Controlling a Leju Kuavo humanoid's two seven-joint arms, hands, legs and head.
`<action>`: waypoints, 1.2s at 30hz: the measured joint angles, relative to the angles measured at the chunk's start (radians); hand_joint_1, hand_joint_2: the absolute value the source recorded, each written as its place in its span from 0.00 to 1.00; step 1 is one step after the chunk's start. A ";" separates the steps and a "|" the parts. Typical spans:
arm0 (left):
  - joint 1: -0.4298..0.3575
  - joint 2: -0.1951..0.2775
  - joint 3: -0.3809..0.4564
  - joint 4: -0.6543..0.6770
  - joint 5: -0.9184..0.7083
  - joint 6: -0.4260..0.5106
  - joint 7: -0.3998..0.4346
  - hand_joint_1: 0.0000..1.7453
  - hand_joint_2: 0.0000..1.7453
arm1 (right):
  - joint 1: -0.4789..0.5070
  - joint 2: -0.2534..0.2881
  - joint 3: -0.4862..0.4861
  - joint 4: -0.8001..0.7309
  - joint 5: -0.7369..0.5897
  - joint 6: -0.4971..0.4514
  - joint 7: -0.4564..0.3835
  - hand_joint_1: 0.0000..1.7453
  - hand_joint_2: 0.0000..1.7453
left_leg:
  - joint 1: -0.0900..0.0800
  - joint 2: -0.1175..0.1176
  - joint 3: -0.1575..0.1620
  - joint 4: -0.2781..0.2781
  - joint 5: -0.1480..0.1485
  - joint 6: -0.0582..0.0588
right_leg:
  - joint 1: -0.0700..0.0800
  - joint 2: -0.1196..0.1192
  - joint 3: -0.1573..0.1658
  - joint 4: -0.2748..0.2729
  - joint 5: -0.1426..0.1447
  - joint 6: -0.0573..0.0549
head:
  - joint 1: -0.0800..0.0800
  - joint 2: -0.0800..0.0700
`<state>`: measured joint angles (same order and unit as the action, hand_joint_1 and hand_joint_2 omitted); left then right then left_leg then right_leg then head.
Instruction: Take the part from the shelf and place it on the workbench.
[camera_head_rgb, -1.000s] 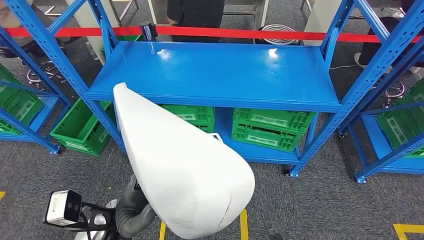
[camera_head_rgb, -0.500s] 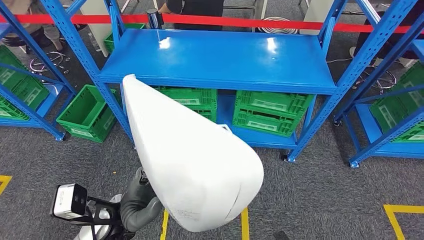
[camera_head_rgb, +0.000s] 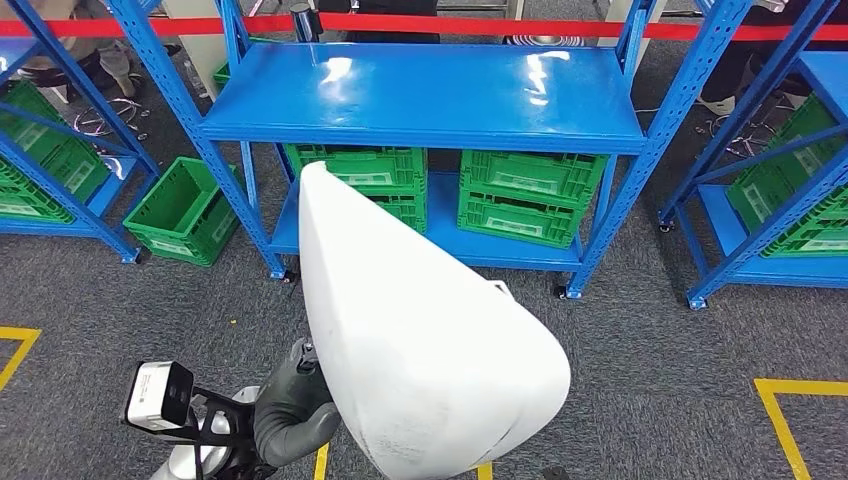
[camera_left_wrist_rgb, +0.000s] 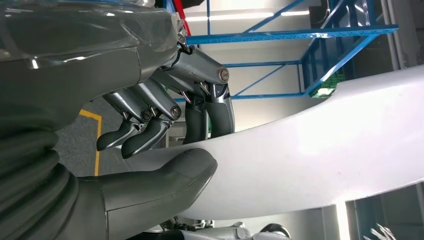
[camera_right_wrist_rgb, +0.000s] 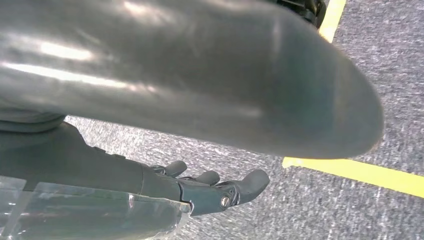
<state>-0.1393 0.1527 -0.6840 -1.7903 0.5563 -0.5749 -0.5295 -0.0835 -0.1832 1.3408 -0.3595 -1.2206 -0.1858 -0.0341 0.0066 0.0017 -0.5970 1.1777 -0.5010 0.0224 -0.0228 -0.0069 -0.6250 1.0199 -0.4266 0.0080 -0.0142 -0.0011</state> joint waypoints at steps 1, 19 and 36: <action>-0.004 0.000 -0.002 0.000 0.000 0.000 0.000 1.00 1.00 | 0.000 0.003 -0.002 0.001 0.000 0.000 0.000 0.00 0.00 | -0.003 -0.001 0.056 -0.079 -0.008 0.011 | 0.001 0.000 -0.007 -0.001 0.010 0.003 | 0.001 0.000; -0.051 0.000 -0.030 0.049 0.037 -0.006 0.009 1.00 1.00 | -0.003 0.032 -0.041 0.047 0.004 0.008 -0.019 0.00 0.00 | -0.014 0.009 -0.093 -0.169 0.165 0.011 | -0.009 0.009 0.147 -0.017 -0.126 0.042 | 0.004 0.000; -0.087 0.030 -0.059 0.066 0.024 0.001 0.006 1.00 1.00 | -0.025 0.104 -0.076 0.103 0.017 0.042 -0.035 0.00 0.00 | -0.029 -0.003 0.086 -0.208 0.022 0.045 | -0.013 0.003 0.015 -0.021 0.012 0.039 | 0.000 0.000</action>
<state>-0.2262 0.1825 -0.7433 -1.7243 0.5806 -0.5738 -0.5232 -0.1088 -0.0790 1.2648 -0.2560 -1.2038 -0.1435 -0.0689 -0.0221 -0.0017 -0.5115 0.9701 -0.4795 0.0679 -0.0354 -0.0034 -0.6100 0.9989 -0.4144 0.0472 -0.0147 -0.0011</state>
